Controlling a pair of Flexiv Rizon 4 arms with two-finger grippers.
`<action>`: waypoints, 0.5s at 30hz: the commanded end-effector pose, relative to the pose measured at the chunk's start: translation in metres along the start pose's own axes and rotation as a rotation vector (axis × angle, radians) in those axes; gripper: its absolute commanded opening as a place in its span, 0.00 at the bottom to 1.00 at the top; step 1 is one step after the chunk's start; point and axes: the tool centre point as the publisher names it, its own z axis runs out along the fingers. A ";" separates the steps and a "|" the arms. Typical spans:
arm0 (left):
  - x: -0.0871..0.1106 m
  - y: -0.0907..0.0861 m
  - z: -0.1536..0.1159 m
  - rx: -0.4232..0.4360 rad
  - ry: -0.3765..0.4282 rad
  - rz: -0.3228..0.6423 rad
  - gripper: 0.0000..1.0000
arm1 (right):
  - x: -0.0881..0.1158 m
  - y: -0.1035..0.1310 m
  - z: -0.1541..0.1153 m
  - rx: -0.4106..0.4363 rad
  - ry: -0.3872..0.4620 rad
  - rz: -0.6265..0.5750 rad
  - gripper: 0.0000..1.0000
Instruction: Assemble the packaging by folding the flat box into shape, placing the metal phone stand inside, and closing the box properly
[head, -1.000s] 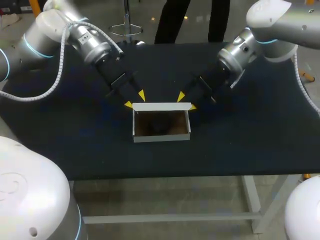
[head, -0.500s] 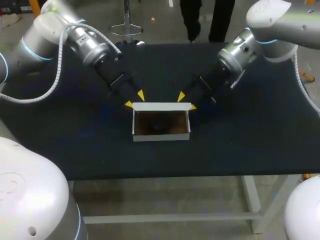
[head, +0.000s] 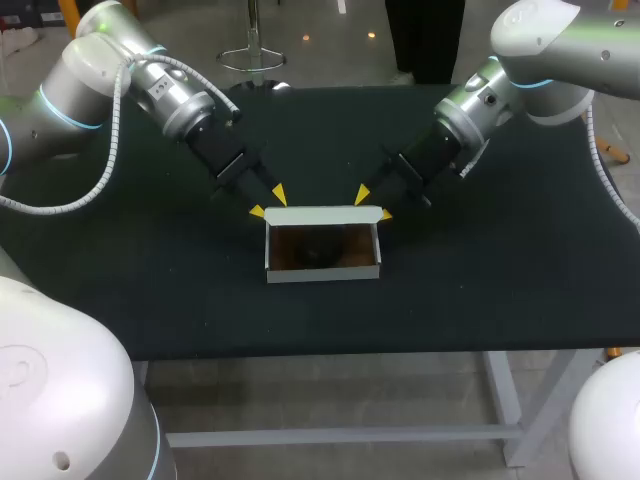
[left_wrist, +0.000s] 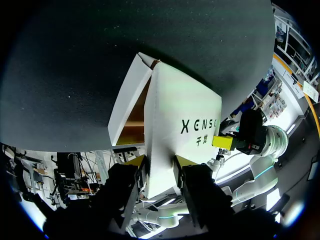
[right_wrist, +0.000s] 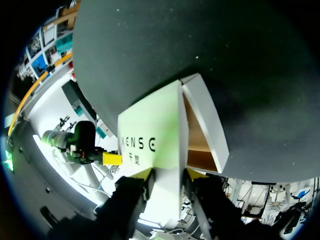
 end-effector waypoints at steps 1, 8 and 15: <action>0.000 0.000 0.005 0.004 0.007 0.001 0.37 | 0.001 0.005 0.002 0.014 -0.002 0.002 0.43; -0.003 0.001 0.007 0.005 0.017 0.004 0.37 | -0.001 0.004 0.001 0.013 -0.001 0.003 0.42; -0.008 0.002 0.010 0.010 0.024 0.009 0.37 | -0.005 0.002 0.003 0.012 -0.003 -0.001 0.42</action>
